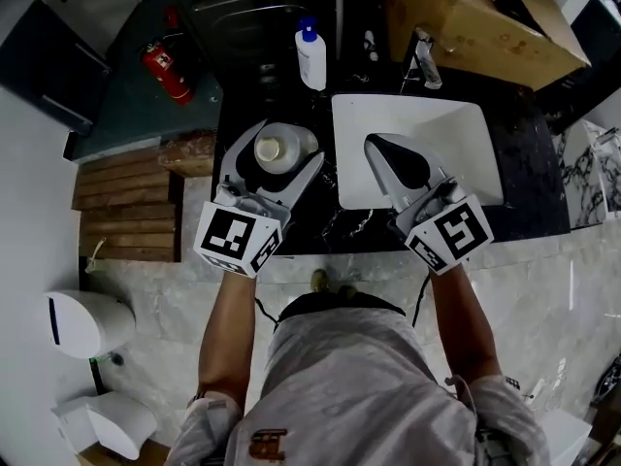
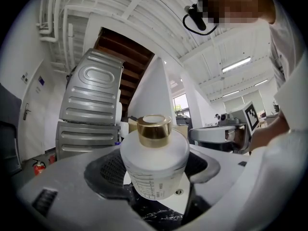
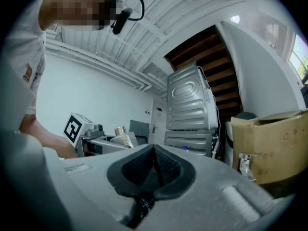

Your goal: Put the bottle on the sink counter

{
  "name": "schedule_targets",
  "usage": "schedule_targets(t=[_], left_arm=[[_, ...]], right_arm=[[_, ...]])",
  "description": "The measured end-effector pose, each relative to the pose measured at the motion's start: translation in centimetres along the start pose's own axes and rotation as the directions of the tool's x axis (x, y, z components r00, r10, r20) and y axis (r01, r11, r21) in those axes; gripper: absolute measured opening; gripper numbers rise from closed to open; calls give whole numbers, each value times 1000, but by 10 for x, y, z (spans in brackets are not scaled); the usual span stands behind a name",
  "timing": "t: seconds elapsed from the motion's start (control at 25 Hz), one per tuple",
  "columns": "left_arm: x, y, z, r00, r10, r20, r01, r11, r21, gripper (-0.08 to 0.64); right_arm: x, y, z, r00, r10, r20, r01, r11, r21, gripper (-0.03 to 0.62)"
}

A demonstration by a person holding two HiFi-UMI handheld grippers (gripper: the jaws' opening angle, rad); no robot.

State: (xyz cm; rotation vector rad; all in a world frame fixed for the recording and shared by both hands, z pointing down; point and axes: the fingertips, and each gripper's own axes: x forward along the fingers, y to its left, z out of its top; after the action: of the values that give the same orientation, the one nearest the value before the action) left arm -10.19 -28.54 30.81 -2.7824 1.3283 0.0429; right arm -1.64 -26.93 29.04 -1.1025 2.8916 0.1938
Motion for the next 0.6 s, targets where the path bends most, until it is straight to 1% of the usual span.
schedule_targets(t=[0.16, 0.32, 0.48, 0.6], left_arm=[[17, 13, -18, 999, -28, -45, 28, 1000, -9, 328], [36, 21, -37, 995, -38, -93, 37, 999, -9, 328], [55, 28, -61, 988, -29, -149, 26, 999, -19, 328], [67, 35, -82, 979, -14, -202, 7, 999, -31, 328]], right_arm=[[13, -10, -10, 999, -21, -30, 21, 1000, -10, 0], [20, -21, -23, 998, -23, -59, 23, 1000, -8, 0], [23, -33, -34, 997, -13, -79, 13, 1000, 1, 0], [25, -41, -43, 995, -1, -96, 1, 1000, 7, 0]])
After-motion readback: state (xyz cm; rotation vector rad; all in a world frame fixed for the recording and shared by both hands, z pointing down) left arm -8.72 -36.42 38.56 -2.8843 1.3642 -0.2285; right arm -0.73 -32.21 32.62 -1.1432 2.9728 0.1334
